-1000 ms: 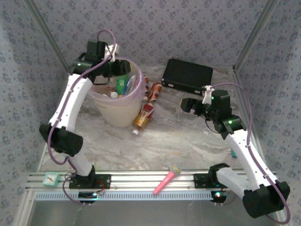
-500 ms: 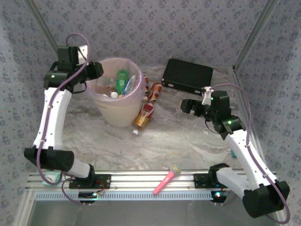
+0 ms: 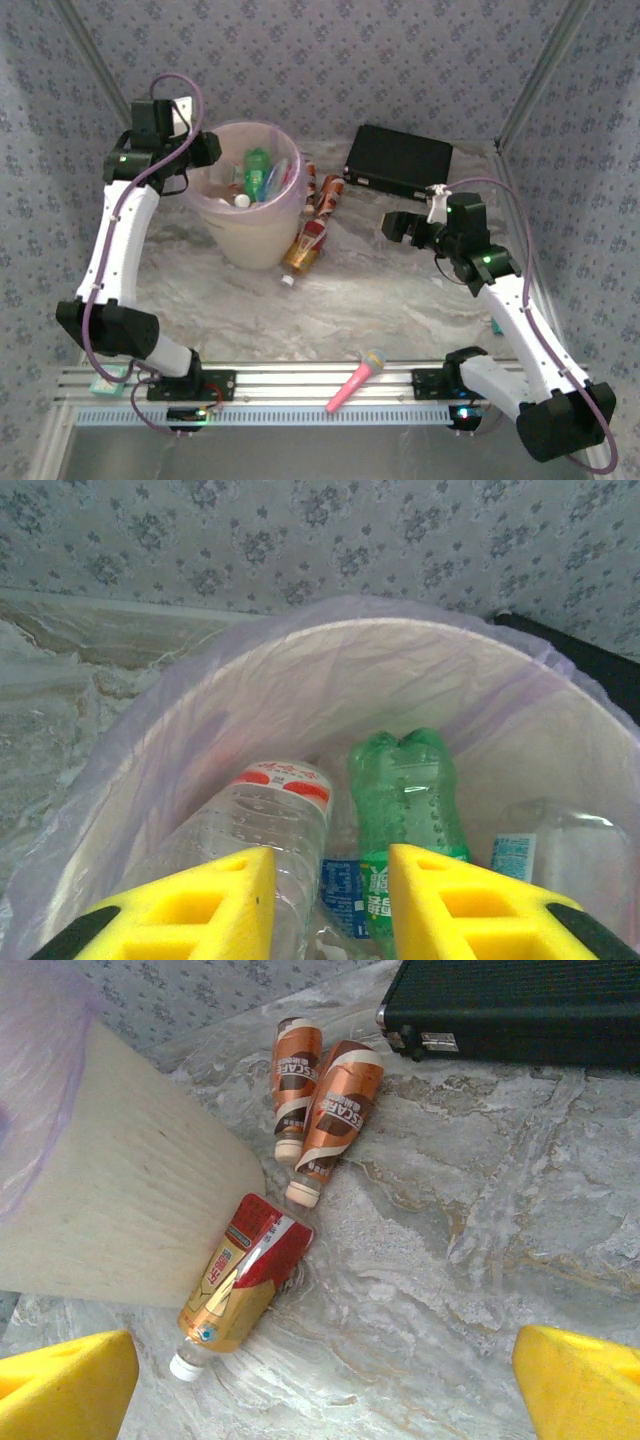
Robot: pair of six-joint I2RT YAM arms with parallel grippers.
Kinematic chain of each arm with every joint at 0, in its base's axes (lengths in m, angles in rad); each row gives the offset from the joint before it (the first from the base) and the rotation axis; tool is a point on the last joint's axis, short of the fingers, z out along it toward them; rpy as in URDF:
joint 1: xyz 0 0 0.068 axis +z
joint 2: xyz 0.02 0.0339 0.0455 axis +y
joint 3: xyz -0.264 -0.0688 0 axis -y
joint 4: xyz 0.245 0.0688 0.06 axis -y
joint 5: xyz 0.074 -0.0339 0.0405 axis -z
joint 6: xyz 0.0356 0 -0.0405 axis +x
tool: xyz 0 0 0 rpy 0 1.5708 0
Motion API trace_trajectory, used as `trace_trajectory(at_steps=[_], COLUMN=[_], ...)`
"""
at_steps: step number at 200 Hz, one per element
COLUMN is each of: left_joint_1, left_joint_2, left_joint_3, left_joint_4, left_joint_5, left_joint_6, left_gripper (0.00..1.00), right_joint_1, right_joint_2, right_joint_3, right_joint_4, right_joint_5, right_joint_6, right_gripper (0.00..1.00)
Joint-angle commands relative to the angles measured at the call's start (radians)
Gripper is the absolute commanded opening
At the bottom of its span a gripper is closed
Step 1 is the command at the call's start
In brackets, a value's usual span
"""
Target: Put the plastic bottles in the bin
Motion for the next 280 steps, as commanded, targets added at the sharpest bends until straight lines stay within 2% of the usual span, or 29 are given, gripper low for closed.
trace_trajectory(at_steps=[1,75,106,127,163,189,208,240,280], left_joint_1=[0.003,0.001,0.001,0.001,0.001,-0.002,-0.011,-0.017,-0.035], left_joint_2=[0.009,-0.129,-0.134,-0.128,-0.123,-0.115,-0.137,-0.220,-0.327], left_joint_3=[-0.018,-0.210,-0.182,-0.133,-0.068,-0.028,-0.029,-0.079,-0.155], left_joint_4=[-0.007,-0.052,-0.056,-0.043,0.016,0.029,0.035,0.039,0.063], left_joint_5=[-0.013,0.012,0.004,0.018,0.074,0.191,0.187,0.161,0.155], left_joint_6=[0.021,-0.025,-0.024,-0.039,-0.077,-0.083,-0.083,-0.113,-0.140], left_gripper=[0.34,0.26,0.27,0.35,0.58,0.77,0.87,0.91,0.91], right_joint_1=[0.009,0.028,0.067,0.109,0.189,0.232,0.259,0.290,0.314], right_joint_2=[0.006,0.059,0.112,0.175,0.347,0.513,0.647,0.864,1.106], right_joint_3=[0.008,0.031,0.055,0.075,0.100,0.144,0.230,0.396,0.643], right_joint_4=[-0.010,-0.002,0.022,0.060,0.223,0.353,0.389,0.405,0.278], right_joint_5=[-0.015,0.020,0.060,0.103,0.227,0.335,0.397,0.429,0.483], right_joint_6=[0.006,0.014,0.030,0.042,0.110,0.141,0.138,0.151,0.185], right_gripper=[0.98,0.98,0.96,0.95,0.87,0.81,0.77,0.74,0.86])
